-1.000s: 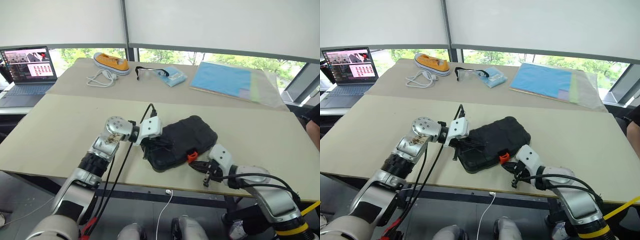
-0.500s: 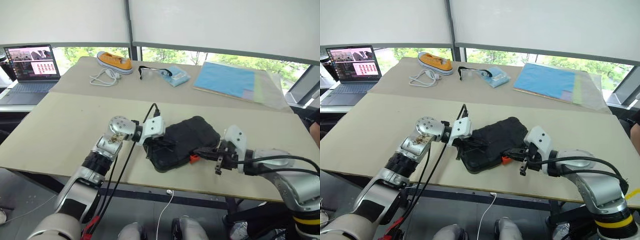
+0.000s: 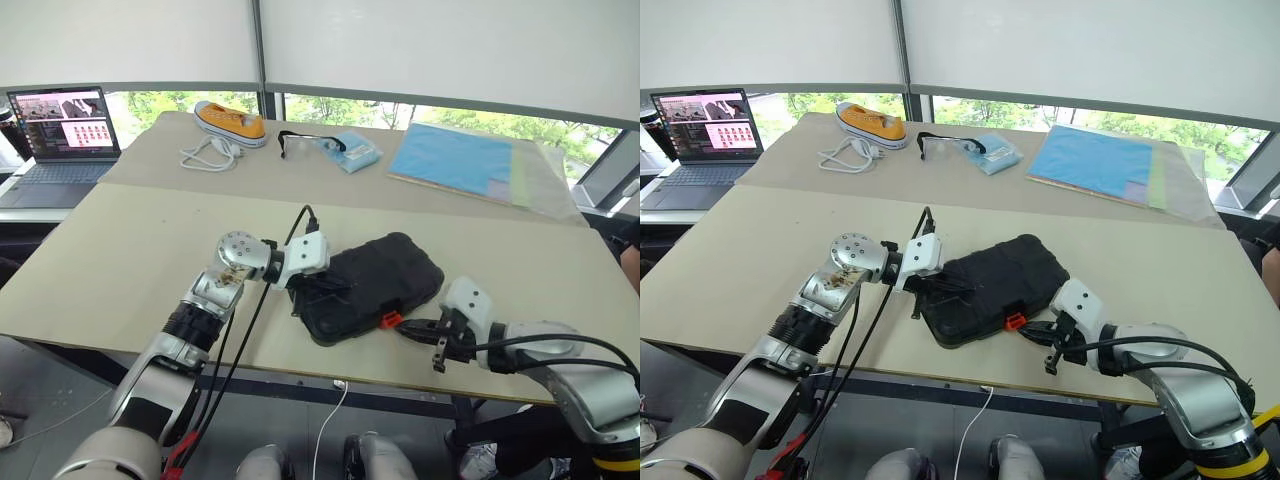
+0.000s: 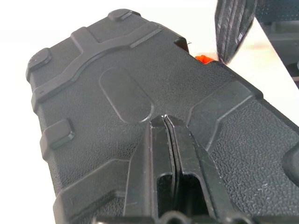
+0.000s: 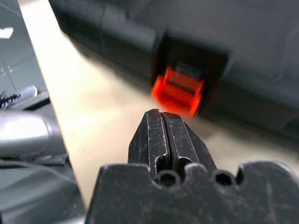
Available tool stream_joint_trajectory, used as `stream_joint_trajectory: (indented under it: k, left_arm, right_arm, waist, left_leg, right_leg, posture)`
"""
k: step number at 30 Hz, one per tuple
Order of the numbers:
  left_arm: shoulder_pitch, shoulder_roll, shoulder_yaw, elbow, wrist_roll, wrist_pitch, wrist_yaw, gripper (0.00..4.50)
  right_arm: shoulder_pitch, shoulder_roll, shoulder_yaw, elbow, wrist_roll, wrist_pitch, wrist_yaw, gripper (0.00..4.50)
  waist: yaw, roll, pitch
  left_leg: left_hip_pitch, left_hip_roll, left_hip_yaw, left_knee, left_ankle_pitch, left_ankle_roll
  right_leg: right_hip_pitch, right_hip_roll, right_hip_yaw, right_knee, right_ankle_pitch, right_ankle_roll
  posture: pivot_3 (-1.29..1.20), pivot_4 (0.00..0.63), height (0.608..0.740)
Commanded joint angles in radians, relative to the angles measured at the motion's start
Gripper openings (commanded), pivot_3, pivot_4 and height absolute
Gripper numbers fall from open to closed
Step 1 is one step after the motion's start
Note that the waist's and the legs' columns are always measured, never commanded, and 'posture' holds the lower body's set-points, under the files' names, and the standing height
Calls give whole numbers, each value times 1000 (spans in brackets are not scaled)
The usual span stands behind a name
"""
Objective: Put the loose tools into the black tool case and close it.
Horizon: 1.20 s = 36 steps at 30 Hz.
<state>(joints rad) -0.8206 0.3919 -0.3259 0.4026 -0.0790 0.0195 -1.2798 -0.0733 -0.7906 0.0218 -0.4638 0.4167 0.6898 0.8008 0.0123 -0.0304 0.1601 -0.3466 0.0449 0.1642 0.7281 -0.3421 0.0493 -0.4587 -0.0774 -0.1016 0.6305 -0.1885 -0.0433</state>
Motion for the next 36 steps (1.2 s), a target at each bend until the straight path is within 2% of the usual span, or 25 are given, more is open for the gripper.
stream_joint_trajectory:
  k: [1,6,10,19,25,31,36]
  left_arm:
    - [9,-5,-30,19,35,-1,-1,74]
    - [-3,-16,-36,28,37,-7,0,74]
    - [-7,-20,-41,37,45,-22,0,74]
    - [-6,-18,-113,129,171,-234,45,74]
    - [-4,-27,-128,176,216,-314,64,74]
    - [-8,-40,-111,192,211,-308,69,74]
    - [-7,-29,-72,188,179,-247,66,74]
  right_arm:
    - [11,23,4,-2,-16,-10,-30,0]
    - [20,64,53,49,-65,-34,-63,0]
    - [-33,105,62,88,-93,-53,-90,0]
    - [-156,160,-31,14,8,12,-105,0]
    - [-180,173,-35,6,30,37,-102,0]
    - [-191,195,-18,31,28,35,-110,0]
    - [-179,164,-23,23,18,37,-99,0]
  waist:
    - [0,0,0]
    - [1,0,0]
    - [-1,0,0]
    - [-12,0,0]
    - [-21,2,-1]
    - [-21,6,-7]
    - [-13,7,-10]
  left_leg:
    - [0,0,0,0,0,0]
    - [0,0,0,0,0,0]
    - [0,0,0,0,0,0]
    - [0,0,1,0,0,0]
    - [1,0,1,0,0,0]
    - [2,0,0,0,0,0]
    - [2,0,1,0,-1,2]
  right_leg:
    - [0,0,0,0,0,0]
    - [0,0,0,0,0,0]
    - [0,0,0,0,0,0]
    - [0,1,1,0,1,0]
    - [0,0,2,2,1,0]
    - [1,0,3,2,2,1]
    - [1,0,2,0,2,1]
  posture:
    - [0,150,718]
    - [0,150,718]
    - [0,150,718]
    - [0,150,718]
    - [0,150,718]
    - [0,150,718]
    - [0,150,718]
